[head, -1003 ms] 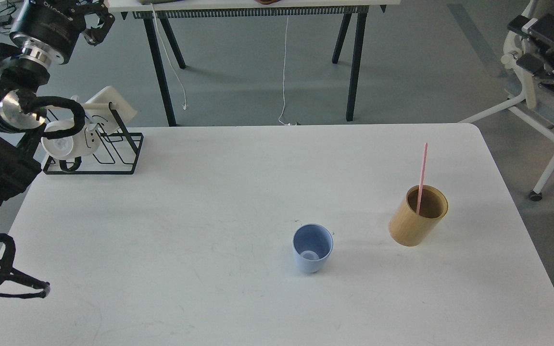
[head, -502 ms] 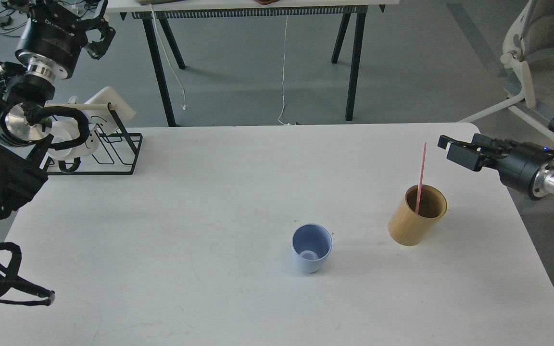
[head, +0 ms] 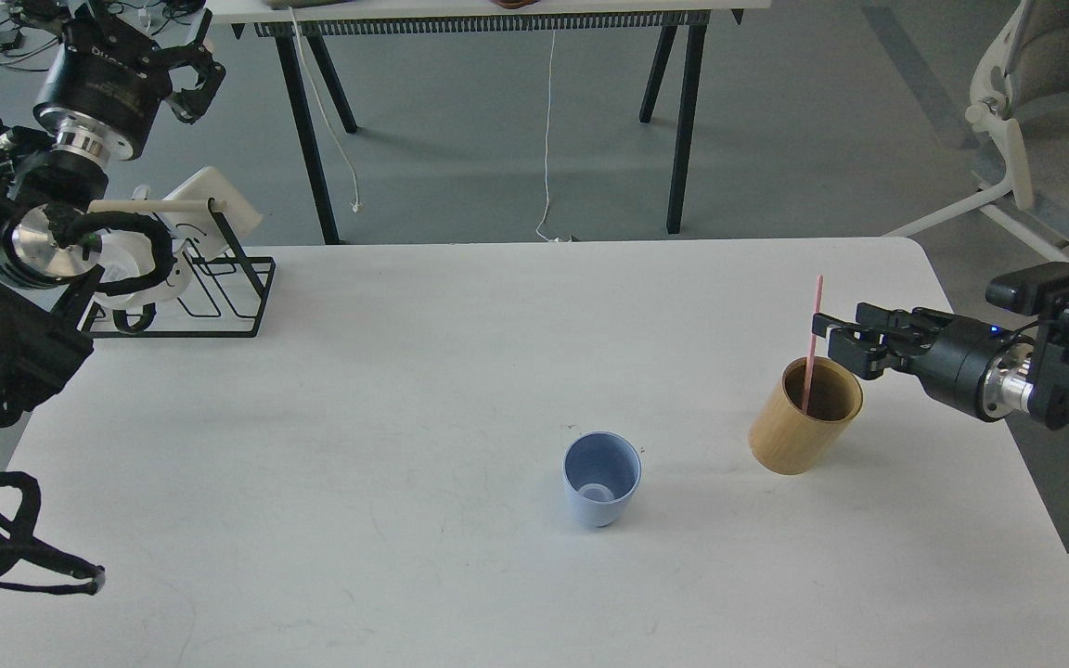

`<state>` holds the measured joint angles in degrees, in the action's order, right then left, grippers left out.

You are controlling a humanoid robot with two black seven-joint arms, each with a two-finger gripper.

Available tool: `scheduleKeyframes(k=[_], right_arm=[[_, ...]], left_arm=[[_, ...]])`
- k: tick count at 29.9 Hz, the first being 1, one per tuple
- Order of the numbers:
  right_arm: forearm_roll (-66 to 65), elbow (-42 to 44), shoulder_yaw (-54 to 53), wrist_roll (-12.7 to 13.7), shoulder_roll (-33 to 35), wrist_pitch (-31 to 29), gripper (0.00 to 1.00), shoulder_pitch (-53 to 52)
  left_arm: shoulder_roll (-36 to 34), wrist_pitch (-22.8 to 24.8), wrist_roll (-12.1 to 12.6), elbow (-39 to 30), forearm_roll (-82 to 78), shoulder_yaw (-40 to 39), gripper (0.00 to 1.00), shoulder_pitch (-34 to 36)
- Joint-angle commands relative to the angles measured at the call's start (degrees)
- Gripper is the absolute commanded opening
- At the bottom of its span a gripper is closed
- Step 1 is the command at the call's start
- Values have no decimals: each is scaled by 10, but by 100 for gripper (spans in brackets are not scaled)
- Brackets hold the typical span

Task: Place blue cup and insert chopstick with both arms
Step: 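Reach the right gripper to the pink stick in the tan cup and grasp it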

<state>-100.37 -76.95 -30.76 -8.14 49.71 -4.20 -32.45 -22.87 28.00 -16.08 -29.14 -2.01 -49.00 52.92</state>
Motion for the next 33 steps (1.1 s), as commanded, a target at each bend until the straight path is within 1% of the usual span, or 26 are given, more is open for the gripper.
scheduleKeyframes(k=[1,6,7,10,14,16,19,24,27,29,33], right_arm=[[-8,19,12,0,-15,0,53,-10],[-8,22,30,0,-37,0,51,-22],[-8,23,31,0,-42,0,49,-22],[-9,26,32,0,-44,-1,34,-22],[-9,30,32,0,-42,-1,17,-22],[-10,30,32,0,-42,-1,12,-23],[-10,29,32,0,-41,0,7,-24],[-9,22,27,0,-34,4,1,-30],[-3,-22,14,0,8,13,1,-29],[-1,-61,1,1,48,13,2,-28],[3,-97,-28,1,86,14,3,-28]], left_arm=[[-2,0,0,0,0,1,99,2],[-2,0,0,0,0,1,99,3],[-2,0,0,0,0,1,100,3],[-3,0,0,0,-1,1,100,3],[-5,0,0,1,-1,1,99,3],[-5,0,-1,0,-1,1,100,3],[-5,0,-1,0,-1,1,99,3],[-7,0,-3,0,0,1,100,3],[-11,0,-4,0,0,0,100,3],[-16,0,-4,0,0,0,100,3],[-19,0,-4,0,-1,0,100,3]])
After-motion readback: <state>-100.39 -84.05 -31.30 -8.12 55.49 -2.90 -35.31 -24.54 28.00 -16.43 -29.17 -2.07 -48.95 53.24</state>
